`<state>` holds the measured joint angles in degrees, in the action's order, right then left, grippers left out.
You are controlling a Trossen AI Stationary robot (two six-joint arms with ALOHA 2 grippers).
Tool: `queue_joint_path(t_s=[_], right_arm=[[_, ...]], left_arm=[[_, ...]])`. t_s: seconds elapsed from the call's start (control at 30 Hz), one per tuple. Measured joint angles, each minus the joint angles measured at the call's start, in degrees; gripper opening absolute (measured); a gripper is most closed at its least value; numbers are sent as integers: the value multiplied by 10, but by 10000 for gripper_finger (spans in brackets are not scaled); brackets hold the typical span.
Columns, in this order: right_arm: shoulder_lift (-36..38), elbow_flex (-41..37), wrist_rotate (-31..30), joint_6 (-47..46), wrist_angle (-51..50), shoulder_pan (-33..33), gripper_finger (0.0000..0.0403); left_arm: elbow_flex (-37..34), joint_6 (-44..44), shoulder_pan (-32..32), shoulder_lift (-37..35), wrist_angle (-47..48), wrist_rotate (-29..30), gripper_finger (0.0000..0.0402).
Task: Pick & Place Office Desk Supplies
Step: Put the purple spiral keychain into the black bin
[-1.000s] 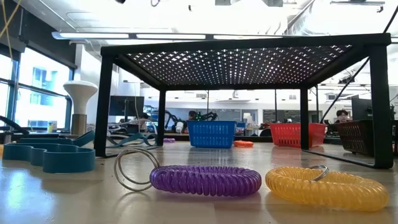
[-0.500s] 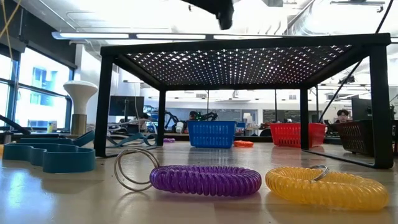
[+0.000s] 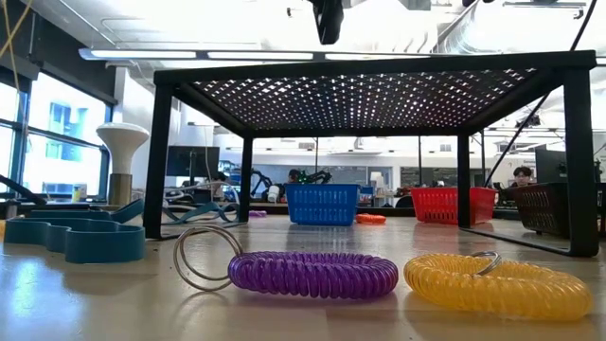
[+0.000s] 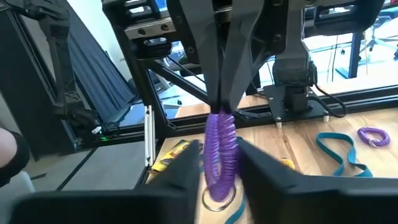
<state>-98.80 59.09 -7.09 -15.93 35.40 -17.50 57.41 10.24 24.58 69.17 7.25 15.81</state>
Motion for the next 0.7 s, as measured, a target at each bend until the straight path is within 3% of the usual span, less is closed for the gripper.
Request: queue_joint_path(t_s=[0.03,0.1,0.37,0.57,0.7], right_arm=[[0,0,0,5,0,0,38],[0,0,0,18,-1,0,16],[20,0,-23,21,-72,-21,6],[99,0,-165,1,-232,-102,5],[160,1,-259,-81,-337,-184,4]], left_arm=[[0,-2,0,0,0,0,0],[0,-8,0,3,-1,0,2],[0,-25,0,28,-2,0,43],[0,-29,14,28,-8,0,82],[0,-17,27,28,-8,0,91]])
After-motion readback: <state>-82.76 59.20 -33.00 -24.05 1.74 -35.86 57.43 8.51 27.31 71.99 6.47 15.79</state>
